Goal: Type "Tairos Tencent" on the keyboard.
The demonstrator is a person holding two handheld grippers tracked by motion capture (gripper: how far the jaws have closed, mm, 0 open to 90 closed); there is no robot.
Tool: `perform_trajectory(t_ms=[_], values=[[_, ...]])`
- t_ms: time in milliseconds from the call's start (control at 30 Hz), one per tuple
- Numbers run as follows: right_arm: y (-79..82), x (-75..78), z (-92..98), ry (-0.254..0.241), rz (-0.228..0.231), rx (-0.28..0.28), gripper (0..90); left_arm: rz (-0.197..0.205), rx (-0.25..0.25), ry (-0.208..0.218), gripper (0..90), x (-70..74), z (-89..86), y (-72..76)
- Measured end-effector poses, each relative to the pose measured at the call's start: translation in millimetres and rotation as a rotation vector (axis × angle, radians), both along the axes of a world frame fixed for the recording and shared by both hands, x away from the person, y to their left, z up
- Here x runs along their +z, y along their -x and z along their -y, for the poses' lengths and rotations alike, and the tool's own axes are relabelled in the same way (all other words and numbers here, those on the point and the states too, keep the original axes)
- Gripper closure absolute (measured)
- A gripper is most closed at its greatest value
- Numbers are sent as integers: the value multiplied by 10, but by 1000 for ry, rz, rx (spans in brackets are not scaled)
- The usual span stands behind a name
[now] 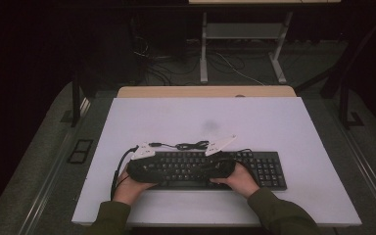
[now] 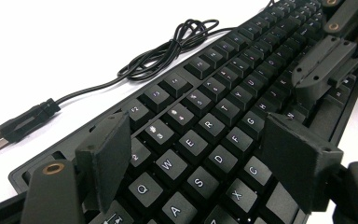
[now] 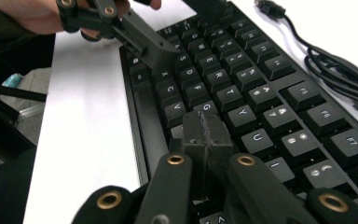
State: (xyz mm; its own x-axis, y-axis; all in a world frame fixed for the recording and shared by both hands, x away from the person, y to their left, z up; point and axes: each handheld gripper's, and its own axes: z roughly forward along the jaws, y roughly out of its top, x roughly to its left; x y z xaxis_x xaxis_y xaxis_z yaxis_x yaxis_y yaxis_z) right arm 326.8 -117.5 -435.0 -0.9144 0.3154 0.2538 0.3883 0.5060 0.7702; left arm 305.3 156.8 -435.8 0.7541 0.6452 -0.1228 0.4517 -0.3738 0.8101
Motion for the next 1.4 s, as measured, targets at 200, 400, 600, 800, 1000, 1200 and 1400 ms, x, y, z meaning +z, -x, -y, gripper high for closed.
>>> perform_trajectory(t_ms=[200, 400, 600, 800, 1000, 1200, 1400], values=[[-24, 9, 35, -28, -8, -16, 748, 1, -3, -1, 239, 5, -2, 5], [-45, 11, 60, -46, -14, -41, 603, -2, -13, 18, 267, 14, 4, 24], [-71, 4, 87, -59, -19, -72, 479, -7, -27, 19, 293, 20, 24, 45], [-111, -7, 135, -59, -7, -126, 378, -20, -47, 33, 359, 26, 38, 65], [-150, -5, 190, -64, 11, -181, 337, -17, -62, 39, 521, 46, 37, 87], [-176, -6, 232, -65, 25, -218, 306, -35, -85, 36, 652, 45, 64, 102], [-187, -5, 246, -65, 26, -235, 291, -50, -119, 33, 773, 37, 106, 121]])
